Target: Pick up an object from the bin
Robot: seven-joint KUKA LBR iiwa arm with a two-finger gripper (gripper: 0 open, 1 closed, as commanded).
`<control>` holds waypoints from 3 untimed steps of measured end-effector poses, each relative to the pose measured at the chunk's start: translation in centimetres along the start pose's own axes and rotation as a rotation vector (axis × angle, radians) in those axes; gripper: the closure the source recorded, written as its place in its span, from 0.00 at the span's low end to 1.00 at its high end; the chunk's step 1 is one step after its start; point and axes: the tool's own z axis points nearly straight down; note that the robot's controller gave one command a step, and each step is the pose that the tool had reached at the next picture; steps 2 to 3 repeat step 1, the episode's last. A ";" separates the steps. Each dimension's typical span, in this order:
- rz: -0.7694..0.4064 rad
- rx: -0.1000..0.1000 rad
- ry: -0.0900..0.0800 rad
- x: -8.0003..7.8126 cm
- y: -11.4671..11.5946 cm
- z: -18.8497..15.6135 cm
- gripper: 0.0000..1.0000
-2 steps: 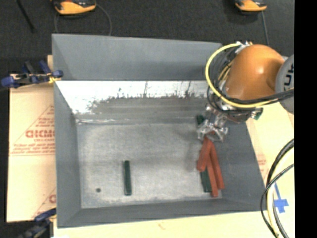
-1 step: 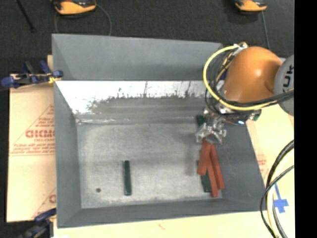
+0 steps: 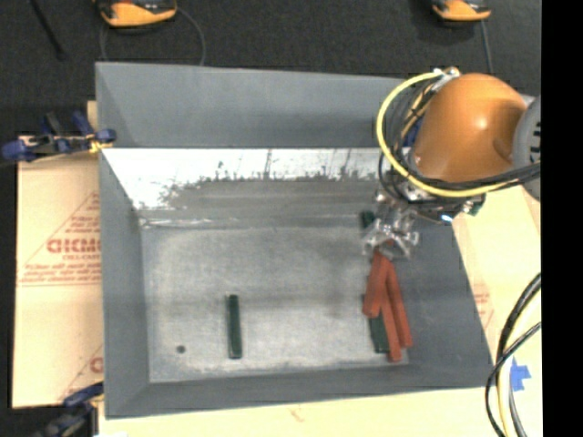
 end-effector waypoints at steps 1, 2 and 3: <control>-0.003 0.006 0.000 -1.3 -0.1 -7.5 1.00; -0.003 0.006 0.000 -1.3 -0.1 -7.5 1.00; -0.003 0.006 0.000 -1.3 -0.1 -7.5 1.00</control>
Offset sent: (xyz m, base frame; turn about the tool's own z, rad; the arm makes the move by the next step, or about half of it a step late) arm 0.0033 0.0125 0.0686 -0.0068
